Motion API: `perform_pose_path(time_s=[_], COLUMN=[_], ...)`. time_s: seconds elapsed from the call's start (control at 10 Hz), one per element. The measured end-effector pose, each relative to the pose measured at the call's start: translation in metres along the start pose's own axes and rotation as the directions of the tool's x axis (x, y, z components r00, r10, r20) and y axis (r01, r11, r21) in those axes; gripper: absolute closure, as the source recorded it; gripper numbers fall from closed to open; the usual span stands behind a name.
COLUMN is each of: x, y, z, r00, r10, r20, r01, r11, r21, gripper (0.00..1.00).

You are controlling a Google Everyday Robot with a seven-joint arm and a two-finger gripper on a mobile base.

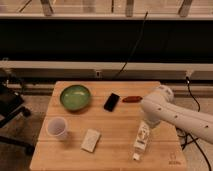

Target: Place the bottle in the ceramic bowl

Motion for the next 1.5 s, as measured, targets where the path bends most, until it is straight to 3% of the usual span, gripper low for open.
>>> perform_pose_path(time_s=[0.6,1.5], x=[-0.007,-0.008], y=[0.006,0.022], z=[0.034,0.082], r00=[0.995,0.976], r10=[-0.102,-0.217], r20=[0.004,0.019], r01=[0.102,0.217], r11=[0.995,0.976], r21=[0.002,0.014], gripper=[0.20,0.22])
